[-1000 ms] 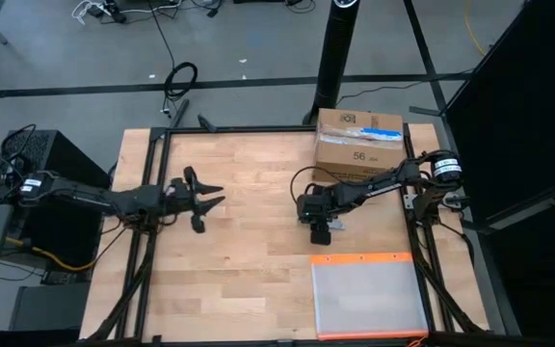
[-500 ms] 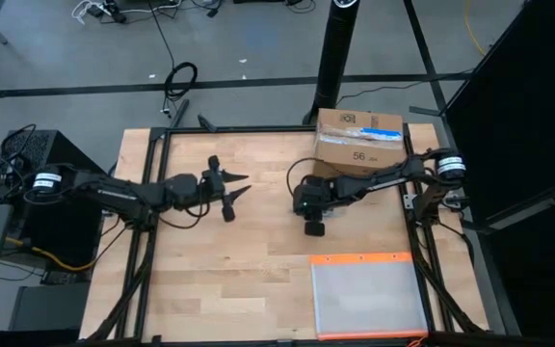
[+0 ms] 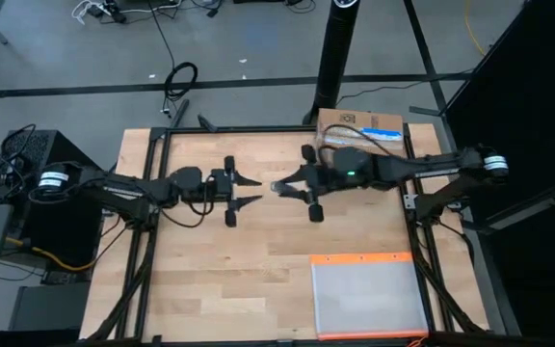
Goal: Unpack boxes
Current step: Open the cardboard box using the cutter
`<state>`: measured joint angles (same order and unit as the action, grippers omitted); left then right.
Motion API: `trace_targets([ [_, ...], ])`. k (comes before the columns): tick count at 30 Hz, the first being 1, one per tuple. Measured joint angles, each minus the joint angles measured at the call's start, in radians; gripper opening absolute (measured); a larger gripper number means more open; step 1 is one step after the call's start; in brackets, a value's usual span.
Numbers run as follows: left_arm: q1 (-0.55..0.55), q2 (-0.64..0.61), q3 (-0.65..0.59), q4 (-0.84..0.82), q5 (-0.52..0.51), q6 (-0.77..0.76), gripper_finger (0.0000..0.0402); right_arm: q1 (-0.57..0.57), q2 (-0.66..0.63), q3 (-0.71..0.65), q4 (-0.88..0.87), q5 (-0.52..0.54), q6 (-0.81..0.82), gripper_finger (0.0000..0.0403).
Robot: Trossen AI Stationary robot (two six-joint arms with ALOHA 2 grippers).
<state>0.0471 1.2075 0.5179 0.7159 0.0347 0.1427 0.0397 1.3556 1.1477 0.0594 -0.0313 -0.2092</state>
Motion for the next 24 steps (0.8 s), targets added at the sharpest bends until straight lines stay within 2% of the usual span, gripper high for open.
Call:
trace_targets([
  [3,-0.001,0.098,0.000,0.155,0.098,-0.007,0.0181,0.030,-0.021,0.000,0.059,-0.056,-0.005,0.0092],
  [7,0.000,0.178,0.027,0.295,0.157,-0.016,0.0206,0.051,-0.026,0.000,0.079,-0.139,0.026,0.0092],
  [11,-0.001,0.219,0.091,0.306,0.249,-0.020,0.0222,0.043,-0.014,-0.001,0.121,-0.276,0.042,0.0092],
  [24,-0.009,0.427,0.356,0.302,0.492,-0.070,0.0226,-0.043,0.024,-0.001,0.182,-0.584,0.050,0.0092],
])
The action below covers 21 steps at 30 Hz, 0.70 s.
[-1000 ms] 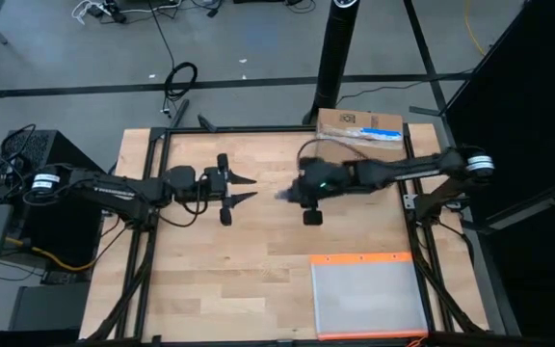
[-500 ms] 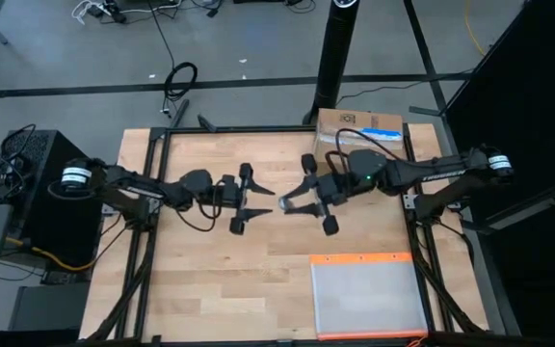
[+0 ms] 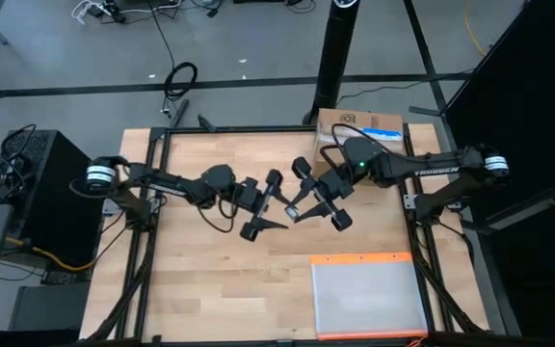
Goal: Unpack boxes
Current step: Open the cardboard box using the cutter
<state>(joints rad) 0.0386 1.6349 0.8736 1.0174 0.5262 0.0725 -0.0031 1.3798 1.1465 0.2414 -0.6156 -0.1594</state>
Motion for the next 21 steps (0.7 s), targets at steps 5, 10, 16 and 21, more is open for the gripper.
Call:
trace_targets([
  [5,-0.001,0.068,0.083,-0.001,0.081,-0.029,0.0214,-0.012,0.012,0.000,0.007,-0.073,0.034,0.0092],
  [10,0.000,0.080,0.099,0.001,0.107,-0.031,0.0171,-0.029,0.014,0.000,-0.006,-0.121,0.078,0.0092],
  [16,0.002,0.080,0.099,-0.005,0.105,-0.005,0.0053,-0.056,0.014,0.000,-0.033,-0.130,0.085,0.0092],
  [21,0.007,0.031,0.098,-0.137,-0.033,0.022,0.0053,-0.077,-0.011,0.001,-0.073,-0.057,0.080,0.0117],
])
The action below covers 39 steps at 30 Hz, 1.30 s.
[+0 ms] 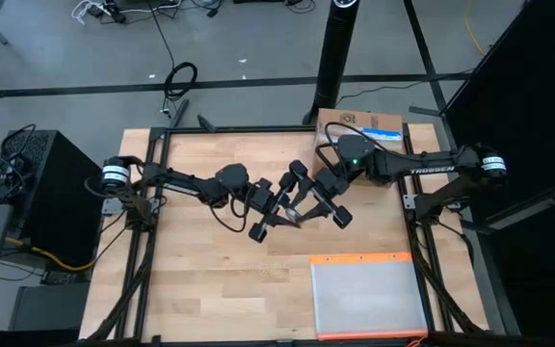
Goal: Unpack boxes
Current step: Open the cardboard box using the cutter
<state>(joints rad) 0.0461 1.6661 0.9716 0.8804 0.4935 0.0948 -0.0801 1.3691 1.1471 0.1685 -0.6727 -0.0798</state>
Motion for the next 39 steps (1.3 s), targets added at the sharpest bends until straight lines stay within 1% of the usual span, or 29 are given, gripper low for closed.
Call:
trace_targets([
  [10,0.011,-0.105,-0.001,-0.279,-0.285,0.052,0.0053,-0.044,-0.053,0.001,-0.085,0.151,-0.012,0.0170],
  [12,0.008,-0.134,-0.001,-0.343,-0.339,0.062,0.0053,-0.054,-0.084,0.001,-0.150,0.190,-0.015,0.0165],
  [15,0.004,-0.181,-0.002,-0.408,-0.410,0.088,0.0053,-0.070,-0.143,0.001,-0.273,0.289,-0.019,0.0152],
  [18,0.002,-0.216,-0.001,-0.443,-0.470,0.098,0.0053,-0.079,-0.188,0.001,-0.410,0.427,-0.030,0.0144],
  [20,0.001,-0.230,-0.001,-0.450,-0.504,0.106,0.0053,-0.078,-0.204,-0.010,-0.459,0.508,-0.029,0.0142],
  [21,0.002,-0.230,-0.001,-0.460,-0.514,0.111,0.0053,-0.077,-0.207,-0.023,-0.471,0.529,-0.028,0.0142],
  [23,0.002,-0.234,-0.001,-0.459,-0.528,0.114,0.0055,-0.077,-0.207,-0.049,-0.460,0.539,-0.001,0.0143],
  [25,0.003,-0.238,-0.001,-0.461,-0.531,0.119,0.0055,-0.079,-0.198,-0.080,-0.433,0.523,0.019,0.0143],
  [39,-0.001,-0.253,-0.001,-0.499,-0.607,0.137,0.0055,-0.040,-0.136,-0.254,0.100,0.513,-0.002,0.0113],
])
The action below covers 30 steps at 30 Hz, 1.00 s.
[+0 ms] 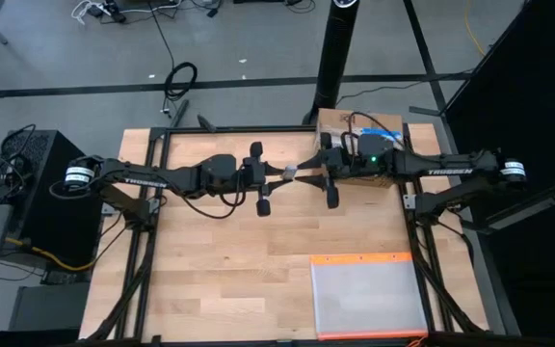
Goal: Unpack boxes
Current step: Open the cardboard box using the cutter
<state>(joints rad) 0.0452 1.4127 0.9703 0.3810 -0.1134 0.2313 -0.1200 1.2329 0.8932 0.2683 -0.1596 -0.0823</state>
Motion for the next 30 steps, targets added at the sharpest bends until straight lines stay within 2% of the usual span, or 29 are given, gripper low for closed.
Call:
trace_targets([
  [12,0.000,-0.001,-0.002,-0.019,-0.020,-0.009,0.0055,0.002,0.167,-0.018,0.279,-0.005,-0.012,0.0109],
  [17,0.000,-0.001,-0.003,-0.028,-0.029,-0.030,0.0064,-0.008,0.181,-0.016,0.263,-0.001,-0.031,0.0069],
  [30,-0.002,-0.012,0.003,-0.068,-0.041,-0.027,0.0127,-0.012,0.122,-0.021,0.225,0.006,-0.048,0.0054],
])
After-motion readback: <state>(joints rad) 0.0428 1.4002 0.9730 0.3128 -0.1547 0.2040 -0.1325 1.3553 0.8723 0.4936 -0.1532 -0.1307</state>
